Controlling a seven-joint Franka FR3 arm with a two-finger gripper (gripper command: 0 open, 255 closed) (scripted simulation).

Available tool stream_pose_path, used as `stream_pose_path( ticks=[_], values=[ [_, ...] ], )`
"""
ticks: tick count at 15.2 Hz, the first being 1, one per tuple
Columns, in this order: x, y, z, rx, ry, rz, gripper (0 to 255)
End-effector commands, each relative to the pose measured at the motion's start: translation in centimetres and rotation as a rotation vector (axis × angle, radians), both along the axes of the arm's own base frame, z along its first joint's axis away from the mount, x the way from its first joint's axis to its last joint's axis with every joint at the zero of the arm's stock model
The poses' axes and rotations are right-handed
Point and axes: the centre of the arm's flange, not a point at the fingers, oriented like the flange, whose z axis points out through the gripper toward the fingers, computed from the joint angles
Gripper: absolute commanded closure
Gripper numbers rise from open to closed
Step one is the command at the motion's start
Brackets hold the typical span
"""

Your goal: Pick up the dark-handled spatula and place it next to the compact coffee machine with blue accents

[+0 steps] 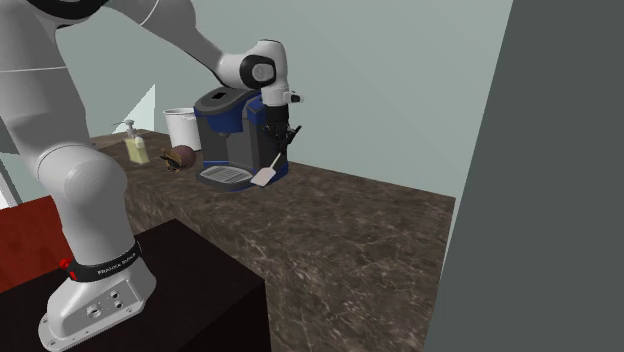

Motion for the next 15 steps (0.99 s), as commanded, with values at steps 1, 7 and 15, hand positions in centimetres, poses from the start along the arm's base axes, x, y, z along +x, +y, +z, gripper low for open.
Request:
stream_pose_path(
  ticks=[1,7,15],
  values=[
    [0.0,0.0,-1.1,0.0,0.0,0.0,255],
    [0.0,0.0,-4.2,0.0,0.0,0.0,255],
    [0.0,0.0,-8.5,0.0,0.0,0.0,255]
  ],
)
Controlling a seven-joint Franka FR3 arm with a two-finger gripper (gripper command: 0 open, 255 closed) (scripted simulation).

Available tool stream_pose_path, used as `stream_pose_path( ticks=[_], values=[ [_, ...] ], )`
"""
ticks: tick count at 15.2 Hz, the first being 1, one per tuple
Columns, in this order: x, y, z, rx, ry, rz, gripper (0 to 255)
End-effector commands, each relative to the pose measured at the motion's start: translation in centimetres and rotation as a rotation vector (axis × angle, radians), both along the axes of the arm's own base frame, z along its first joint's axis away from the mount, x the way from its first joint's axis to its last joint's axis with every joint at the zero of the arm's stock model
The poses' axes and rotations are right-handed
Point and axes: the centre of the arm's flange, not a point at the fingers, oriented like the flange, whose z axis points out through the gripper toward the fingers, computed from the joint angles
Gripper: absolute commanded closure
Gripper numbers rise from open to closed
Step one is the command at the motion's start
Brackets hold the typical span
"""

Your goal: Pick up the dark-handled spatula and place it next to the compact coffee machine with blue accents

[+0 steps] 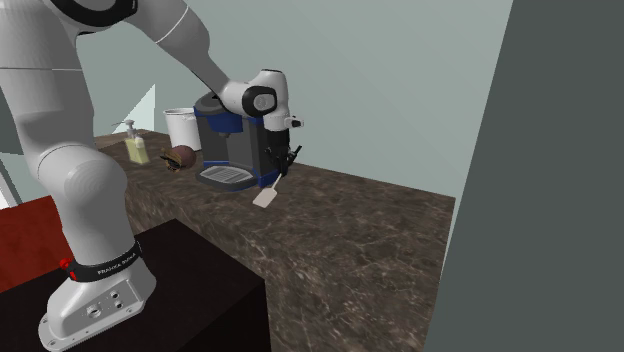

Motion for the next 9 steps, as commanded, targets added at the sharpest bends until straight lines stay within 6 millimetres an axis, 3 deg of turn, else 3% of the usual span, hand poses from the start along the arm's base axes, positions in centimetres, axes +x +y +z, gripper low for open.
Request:
stream_pose_path(
  ticks=[1,9],
  values=[
    [0.0,0.0,-1.1,0.0,-0.001,0.0,255],
    [0.0,0.0,-5.3,0.0,-0.001,0.0,255]
  ],
)
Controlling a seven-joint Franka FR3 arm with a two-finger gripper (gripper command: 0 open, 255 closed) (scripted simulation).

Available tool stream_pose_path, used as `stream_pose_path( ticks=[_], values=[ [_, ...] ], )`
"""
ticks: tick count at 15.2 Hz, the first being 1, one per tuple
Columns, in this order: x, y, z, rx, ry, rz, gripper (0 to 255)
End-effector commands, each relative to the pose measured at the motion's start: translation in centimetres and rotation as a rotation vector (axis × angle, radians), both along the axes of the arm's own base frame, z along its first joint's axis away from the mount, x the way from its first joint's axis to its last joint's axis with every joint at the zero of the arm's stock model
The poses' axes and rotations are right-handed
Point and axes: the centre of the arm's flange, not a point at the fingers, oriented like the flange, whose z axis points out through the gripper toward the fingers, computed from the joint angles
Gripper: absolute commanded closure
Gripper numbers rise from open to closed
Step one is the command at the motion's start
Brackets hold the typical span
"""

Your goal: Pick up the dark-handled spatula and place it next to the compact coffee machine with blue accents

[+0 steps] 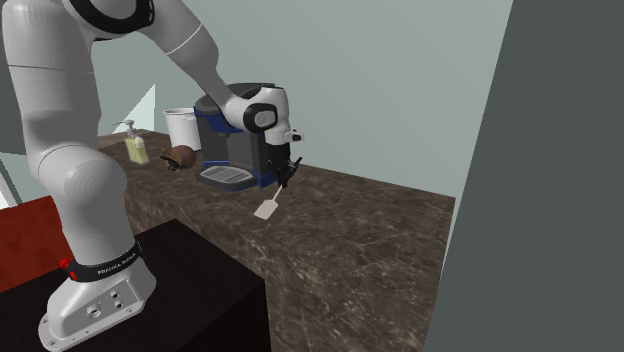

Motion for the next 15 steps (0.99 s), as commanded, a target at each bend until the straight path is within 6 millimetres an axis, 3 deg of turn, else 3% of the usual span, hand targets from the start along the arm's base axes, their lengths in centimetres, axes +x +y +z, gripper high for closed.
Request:
stream_pose_path(
  ticks=[1,9,15],
  values=[
    [0.0,0.0,-1.1,0.0,-0.001,0.0,255],
    [0.0,0.0,-5.8,0.0,-0.001,0.0,255],
    [0.0,0.0,-5.8,0.0,-0.001,0.0,255]
  ],
)
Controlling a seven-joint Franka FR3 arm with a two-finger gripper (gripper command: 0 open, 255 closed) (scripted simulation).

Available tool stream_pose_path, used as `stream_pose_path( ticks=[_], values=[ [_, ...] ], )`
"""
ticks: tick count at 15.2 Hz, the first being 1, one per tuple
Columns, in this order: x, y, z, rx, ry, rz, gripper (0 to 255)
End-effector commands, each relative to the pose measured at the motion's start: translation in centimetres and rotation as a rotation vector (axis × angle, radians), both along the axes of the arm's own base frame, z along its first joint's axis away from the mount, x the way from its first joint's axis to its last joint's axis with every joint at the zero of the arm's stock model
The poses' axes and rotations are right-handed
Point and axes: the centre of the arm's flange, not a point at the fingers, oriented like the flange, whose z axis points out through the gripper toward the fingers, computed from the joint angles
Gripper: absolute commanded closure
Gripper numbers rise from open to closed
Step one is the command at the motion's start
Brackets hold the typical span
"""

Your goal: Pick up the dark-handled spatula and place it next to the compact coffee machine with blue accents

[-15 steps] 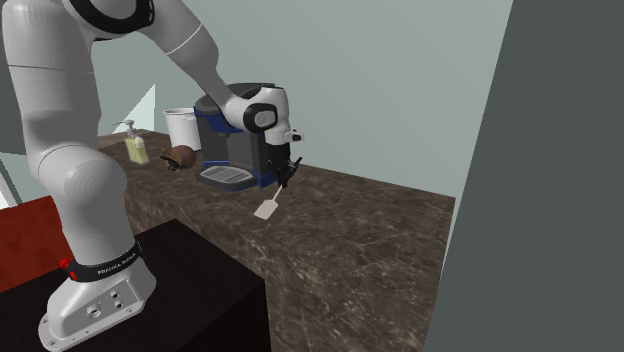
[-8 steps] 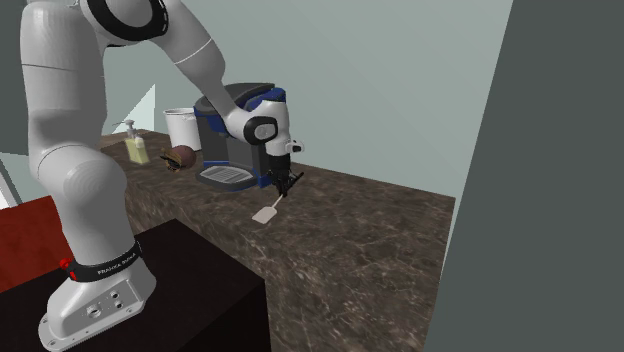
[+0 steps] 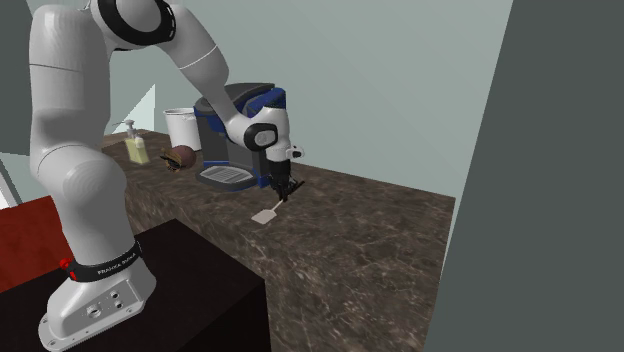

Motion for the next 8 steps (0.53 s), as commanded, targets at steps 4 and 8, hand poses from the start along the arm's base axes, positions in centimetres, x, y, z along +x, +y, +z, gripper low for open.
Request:
stream_pose_path(
  ticks=[4,8],
  values=[
    [0.0,0.0,0.0,0.0,0.0,0.0,0],
    [0.0,0.0,0.0,0.0,0.0,0.0,0]
  ],
)
